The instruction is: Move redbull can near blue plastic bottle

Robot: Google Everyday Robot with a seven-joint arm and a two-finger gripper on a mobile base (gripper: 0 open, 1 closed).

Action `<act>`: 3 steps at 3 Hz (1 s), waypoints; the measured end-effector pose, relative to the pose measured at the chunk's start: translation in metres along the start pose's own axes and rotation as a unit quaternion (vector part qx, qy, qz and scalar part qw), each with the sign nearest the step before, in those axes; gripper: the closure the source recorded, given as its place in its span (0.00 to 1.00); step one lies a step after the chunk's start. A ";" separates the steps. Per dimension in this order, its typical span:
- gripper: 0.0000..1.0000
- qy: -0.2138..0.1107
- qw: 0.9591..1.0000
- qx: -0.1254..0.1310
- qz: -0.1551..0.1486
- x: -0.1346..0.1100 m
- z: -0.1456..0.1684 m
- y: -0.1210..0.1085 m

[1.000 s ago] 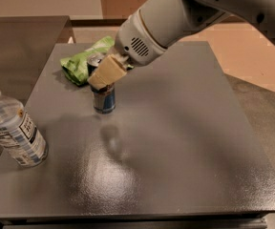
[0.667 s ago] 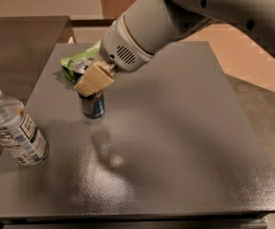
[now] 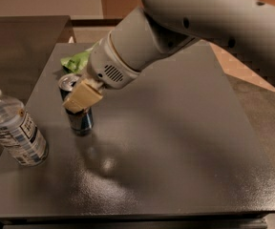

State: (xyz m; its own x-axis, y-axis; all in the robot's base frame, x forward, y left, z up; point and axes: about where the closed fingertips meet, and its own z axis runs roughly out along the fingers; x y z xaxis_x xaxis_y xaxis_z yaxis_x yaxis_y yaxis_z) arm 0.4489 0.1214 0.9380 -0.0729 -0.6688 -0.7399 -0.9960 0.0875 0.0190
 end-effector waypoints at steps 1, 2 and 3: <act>1.00 -0.001 1.000 -0.016 -0.010 -0.001 0.014 0.013; 0.82 0.005 0.999 -0.027 -0.017 -0.003 0.023 0.020; 0.58 0.014 0.999 -0.039 -0.021 -0.003 0.031 0.024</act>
Offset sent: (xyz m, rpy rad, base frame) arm -0.0219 0.0304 -0.0230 -0.0195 0.0327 0.0922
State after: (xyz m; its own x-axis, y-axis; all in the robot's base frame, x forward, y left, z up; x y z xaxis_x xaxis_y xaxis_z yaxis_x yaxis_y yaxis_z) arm 0.4264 0.1490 0.9199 -0.0317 -0.6907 -0.7224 -0.9991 0.0015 0.0424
